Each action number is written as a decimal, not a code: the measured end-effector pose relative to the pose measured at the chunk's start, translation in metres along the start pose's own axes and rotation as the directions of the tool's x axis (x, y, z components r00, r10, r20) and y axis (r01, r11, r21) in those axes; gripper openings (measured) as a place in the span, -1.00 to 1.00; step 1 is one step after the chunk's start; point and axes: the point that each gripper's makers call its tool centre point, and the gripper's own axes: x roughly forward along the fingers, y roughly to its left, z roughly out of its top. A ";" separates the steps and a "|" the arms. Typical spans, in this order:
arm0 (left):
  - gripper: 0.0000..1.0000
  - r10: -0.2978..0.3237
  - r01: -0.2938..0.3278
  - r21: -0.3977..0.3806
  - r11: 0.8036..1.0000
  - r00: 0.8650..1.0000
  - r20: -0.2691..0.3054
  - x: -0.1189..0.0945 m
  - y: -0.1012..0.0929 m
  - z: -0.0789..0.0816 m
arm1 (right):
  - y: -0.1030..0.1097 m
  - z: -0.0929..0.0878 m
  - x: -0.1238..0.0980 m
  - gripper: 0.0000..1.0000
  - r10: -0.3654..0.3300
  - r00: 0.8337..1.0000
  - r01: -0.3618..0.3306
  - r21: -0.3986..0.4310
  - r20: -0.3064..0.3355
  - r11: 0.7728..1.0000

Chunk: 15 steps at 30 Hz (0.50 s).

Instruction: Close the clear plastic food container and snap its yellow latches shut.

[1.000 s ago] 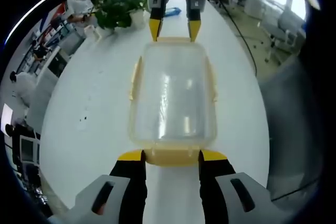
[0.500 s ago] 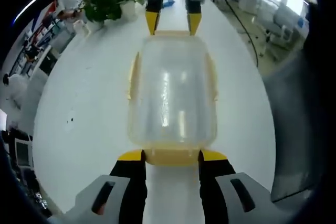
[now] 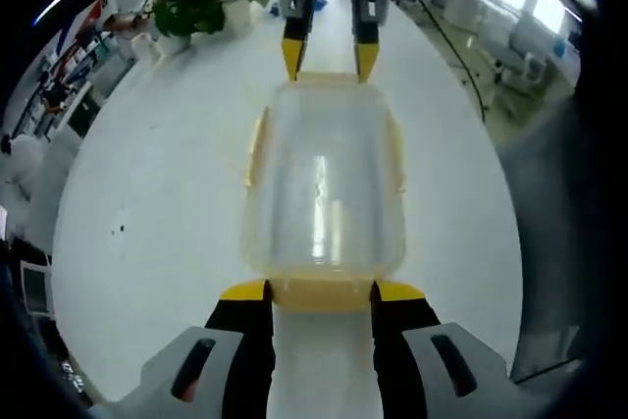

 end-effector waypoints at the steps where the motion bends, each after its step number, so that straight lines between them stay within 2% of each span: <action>1: -0.29 -0.003 0.003 -0.004 1.000 1.000 0.002 0.001 0.000 -0.001 | 0.000 -0.001 0.001 -0.28 0.004 1.000 -0.004 -0.002 -0.004 1.000; 7: -0.29 0.009 -0.009 -0.016 1.000 1.000 0.005 -0.002 0.005 -0.003 | -0.008 0.002 0.003 -0.28 -0.001 1.000 0.001 -0.014 -0.005 1.000; 15: -0.29 -0.026 0.026 -0.024 0.999 1.000 0.012 0.000 0.004 -0.007 | -0.004 0.002 0.008 -0.28 0.032 0.999 -0.032 0.004 0.000 0.999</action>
